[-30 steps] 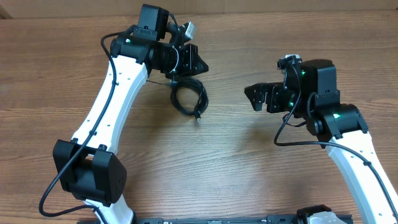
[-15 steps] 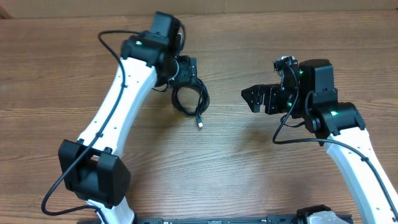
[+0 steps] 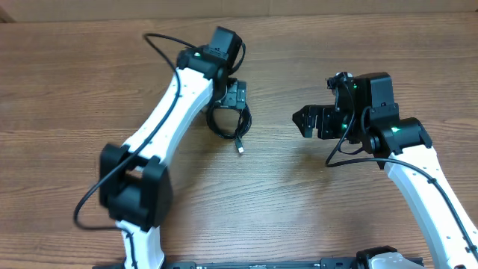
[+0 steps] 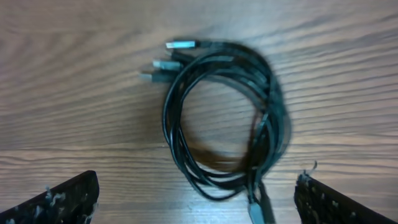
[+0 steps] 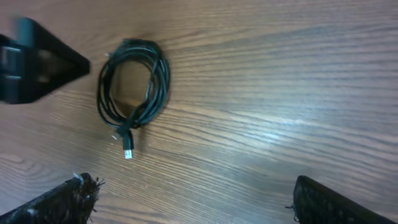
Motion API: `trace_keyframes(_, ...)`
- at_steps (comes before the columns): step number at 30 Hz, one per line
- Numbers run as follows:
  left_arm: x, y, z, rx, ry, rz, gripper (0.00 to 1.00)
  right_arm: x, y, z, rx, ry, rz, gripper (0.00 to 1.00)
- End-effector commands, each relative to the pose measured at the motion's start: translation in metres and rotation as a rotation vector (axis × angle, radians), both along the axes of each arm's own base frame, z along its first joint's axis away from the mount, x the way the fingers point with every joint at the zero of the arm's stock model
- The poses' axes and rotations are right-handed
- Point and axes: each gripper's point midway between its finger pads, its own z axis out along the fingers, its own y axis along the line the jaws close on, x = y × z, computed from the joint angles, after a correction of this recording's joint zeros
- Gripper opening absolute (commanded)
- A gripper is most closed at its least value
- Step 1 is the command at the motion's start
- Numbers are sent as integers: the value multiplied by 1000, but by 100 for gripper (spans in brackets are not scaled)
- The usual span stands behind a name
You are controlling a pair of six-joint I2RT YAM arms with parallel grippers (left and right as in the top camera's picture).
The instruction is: Untangle cables
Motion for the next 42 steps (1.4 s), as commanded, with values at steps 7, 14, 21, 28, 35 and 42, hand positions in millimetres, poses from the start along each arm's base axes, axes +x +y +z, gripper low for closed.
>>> trace_keyframes(7, -6, 4, -88, 77, 185, 96, 96, 7, -2, 10, -19, -33, -11, 100)
trace_keyframes(14, -16, 11, -112, 125, 257, 92, 26, 6, -5, 8, -32, -29, -20, 100)
trace_keyframes(21, -18, 7, -89, 29, 305, 49, 4, 8, -12, 6, -69, -29, -47, 100)
trace_keyframes(28, 3, -17, -5, -295, 241, -2, 4, 6, -4, 9, -27, -29, -17, 100)
trace_keyframes(35, 4, -24, 40, -396, 184, -23, 4, 1, 50, 49, 265, -107, 208, 100)
trace_keyframes(42, -9, -48, 66, -563, 211, -72, 4, 14, 64, 69, 324, -194, 222, 100)
